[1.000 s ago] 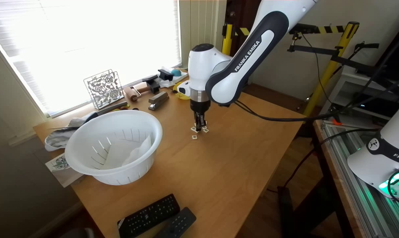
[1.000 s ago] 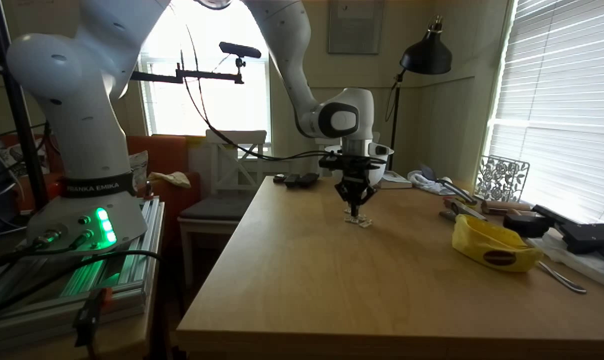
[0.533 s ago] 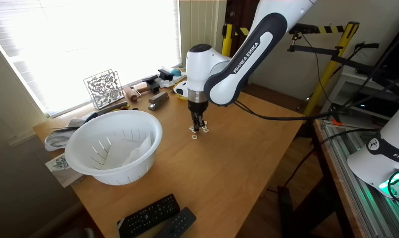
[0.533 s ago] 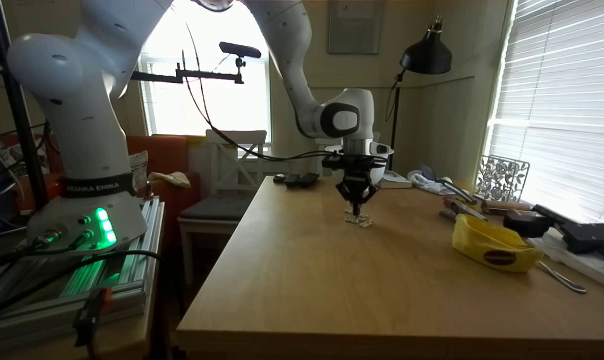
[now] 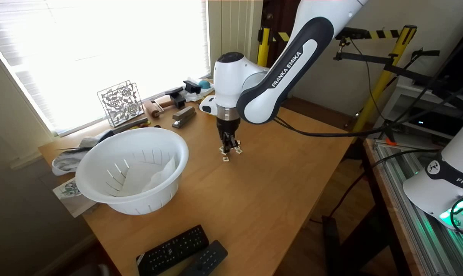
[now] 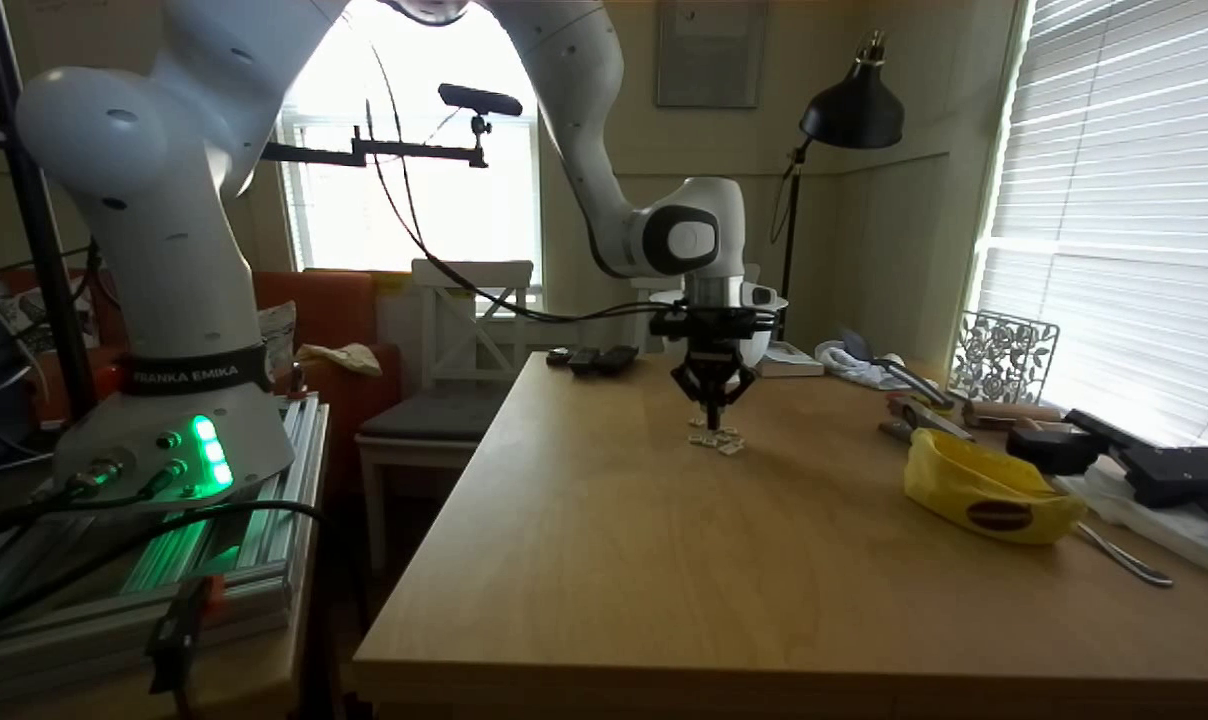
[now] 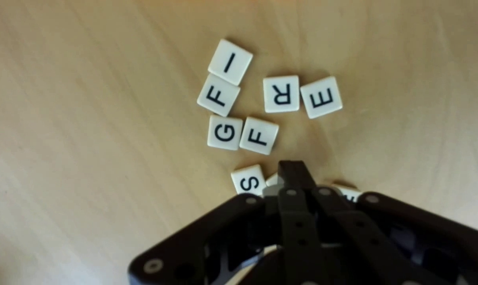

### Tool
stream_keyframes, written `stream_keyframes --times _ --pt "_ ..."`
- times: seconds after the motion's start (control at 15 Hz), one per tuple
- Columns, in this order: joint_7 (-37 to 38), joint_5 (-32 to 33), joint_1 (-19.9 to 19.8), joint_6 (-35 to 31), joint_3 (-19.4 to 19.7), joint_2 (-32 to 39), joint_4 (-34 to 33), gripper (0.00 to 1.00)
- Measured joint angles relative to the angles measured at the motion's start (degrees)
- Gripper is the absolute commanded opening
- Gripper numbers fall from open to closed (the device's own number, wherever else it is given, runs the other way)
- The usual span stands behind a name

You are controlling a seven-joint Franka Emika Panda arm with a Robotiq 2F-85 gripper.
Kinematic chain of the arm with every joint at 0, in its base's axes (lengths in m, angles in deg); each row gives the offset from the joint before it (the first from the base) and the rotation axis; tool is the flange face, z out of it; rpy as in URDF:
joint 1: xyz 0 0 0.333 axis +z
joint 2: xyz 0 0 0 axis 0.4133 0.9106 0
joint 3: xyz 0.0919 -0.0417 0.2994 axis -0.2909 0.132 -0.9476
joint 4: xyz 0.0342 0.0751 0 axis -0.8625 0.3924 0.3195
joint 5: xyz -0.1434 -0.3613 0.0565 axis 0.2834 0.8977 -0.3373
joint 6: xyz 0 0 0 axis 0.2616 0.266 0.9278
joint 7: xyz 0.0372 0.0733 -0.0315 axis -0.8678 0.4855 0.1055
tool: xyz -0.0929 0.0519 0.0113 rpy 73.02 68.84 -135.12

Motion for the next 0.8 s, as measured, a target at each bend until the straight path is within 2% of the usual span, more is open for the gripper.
stream_keyframes --times 0.8 --pt "-9.4 0.7 0.6 0.0 -0.2 0.0 -0.1 0.0"
